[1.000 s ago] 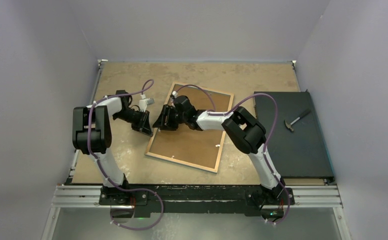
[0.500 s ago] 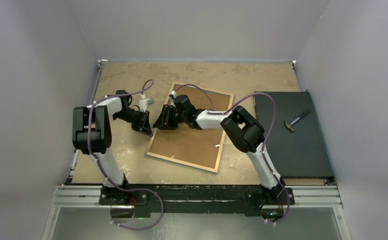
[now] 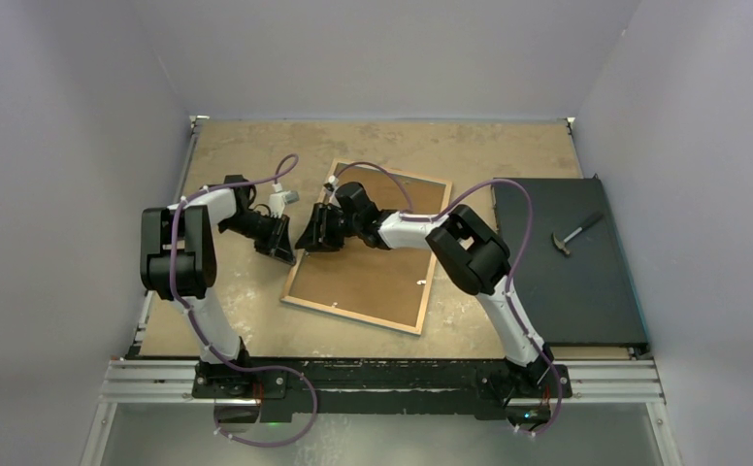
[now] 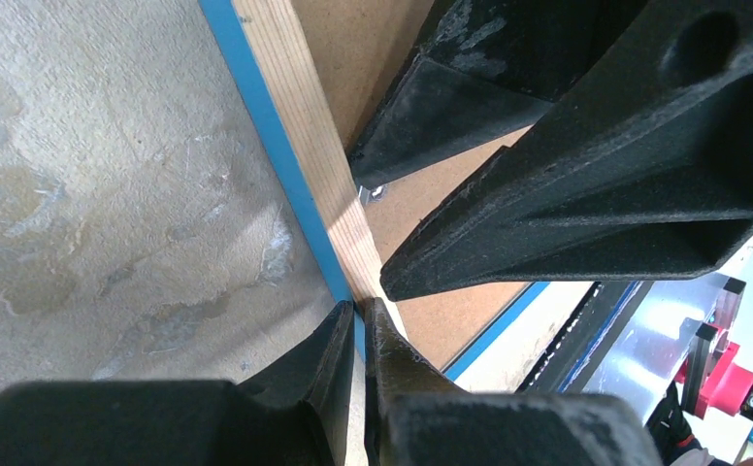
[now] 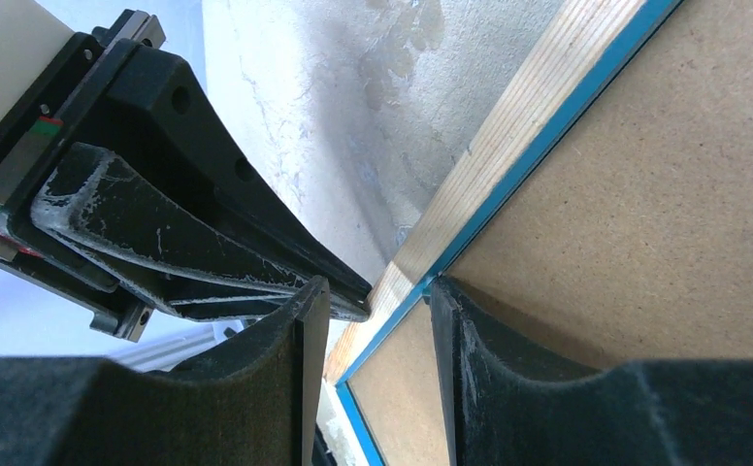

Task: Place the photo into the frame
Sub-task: Install the photo frame at the center of the board.

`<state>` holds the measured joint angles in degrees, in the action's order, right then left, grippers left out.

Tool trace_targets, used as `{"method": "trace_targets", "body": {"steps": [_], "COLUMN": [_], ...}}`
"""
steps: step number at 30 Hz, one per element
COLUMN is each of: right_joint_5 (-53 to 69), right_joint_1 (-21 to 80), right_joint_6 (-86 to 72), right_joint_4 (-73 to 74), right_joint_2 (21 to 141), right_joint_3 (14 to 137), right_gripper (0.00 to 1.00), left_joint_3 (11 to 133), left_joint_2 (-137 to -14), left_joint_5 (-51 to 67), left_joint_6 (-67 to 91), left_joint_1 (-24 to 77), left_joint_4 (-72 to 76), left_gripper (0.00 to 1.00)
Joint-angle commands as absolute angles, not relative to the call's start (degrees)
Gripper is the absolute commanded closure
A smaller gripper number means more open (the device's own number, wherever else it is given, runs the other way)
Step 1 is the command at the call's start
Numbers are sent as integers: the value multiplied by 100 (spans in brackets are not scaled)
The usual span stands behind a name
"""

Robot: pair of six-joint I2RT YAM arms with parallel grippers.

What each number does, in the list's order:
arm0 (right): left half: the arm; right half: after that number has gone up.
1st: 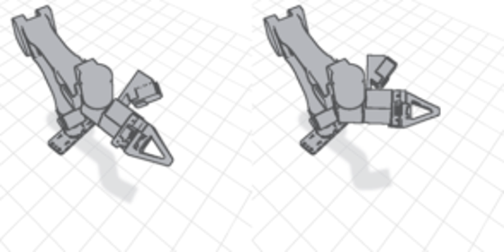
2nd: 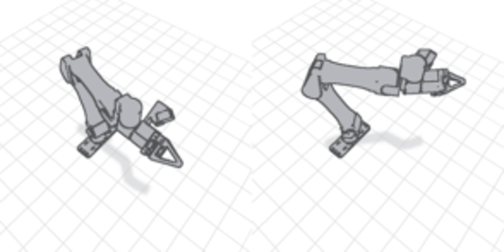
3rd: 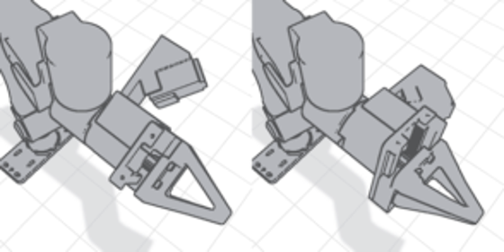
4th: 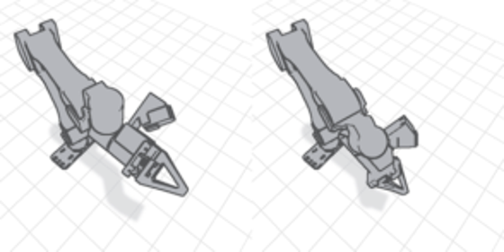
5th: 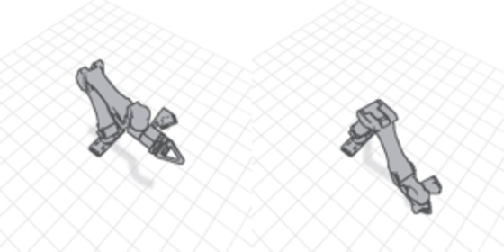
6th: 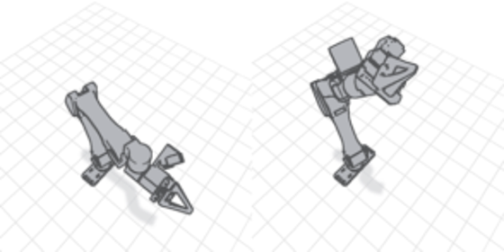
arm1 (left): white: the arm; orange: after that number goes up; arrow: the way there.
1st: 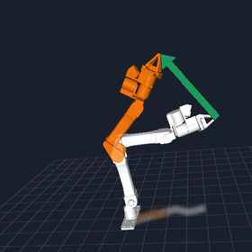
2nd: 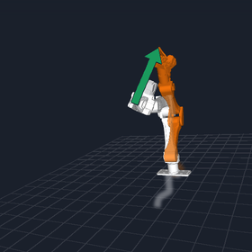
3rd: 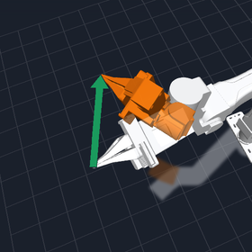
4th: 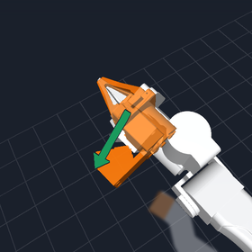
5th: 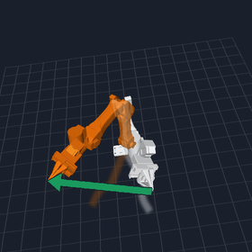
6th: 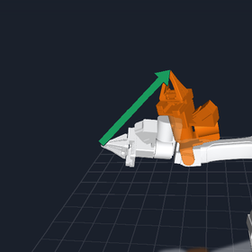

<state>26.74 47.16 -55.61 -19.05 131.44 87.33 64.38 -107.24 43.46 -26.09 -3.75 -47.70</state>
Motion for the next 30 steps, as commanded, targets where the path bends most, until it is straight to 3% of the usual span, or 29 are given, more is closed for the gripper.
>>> {"method": "trace_targets", "body": {"steps": [1, 13, 21, 26, 30], "right_joint_5": [3181, 3446, 3378, 2854, 2379], "right_joint_1": [5053, 5093, 4577, 4116, 3757], "right_joint_6": [-5483, -5478, -5327, -4783, -4571], "right_joint_4": [-1969, -1879, -1457, -567, -342], "right_joint_2": [13254, 13210, 12821, 12528, 12156], "right_joint_3": [9036, 9034, 9316, 9801, 9514], "right_gripper": [55, 53, 26, 18, 13], "left_joint_3": [6390, 6410, 6440, 6705, 6909], "left_joint_2": [-10708, -10731, -10615, -10497, -10419], "left_joint_5": [4140, 4140, 4190, 4309, 4268], "left_joint_6": [-2786, -2772, -2825, -3039, -3188], "left_joint_1": [-316, -312, -309, -445, -532], "left_joint_4": [-4368, -4342, -4482, -4885, -5066], "left_gripper": [95, 95, 95, 93, 86]}}
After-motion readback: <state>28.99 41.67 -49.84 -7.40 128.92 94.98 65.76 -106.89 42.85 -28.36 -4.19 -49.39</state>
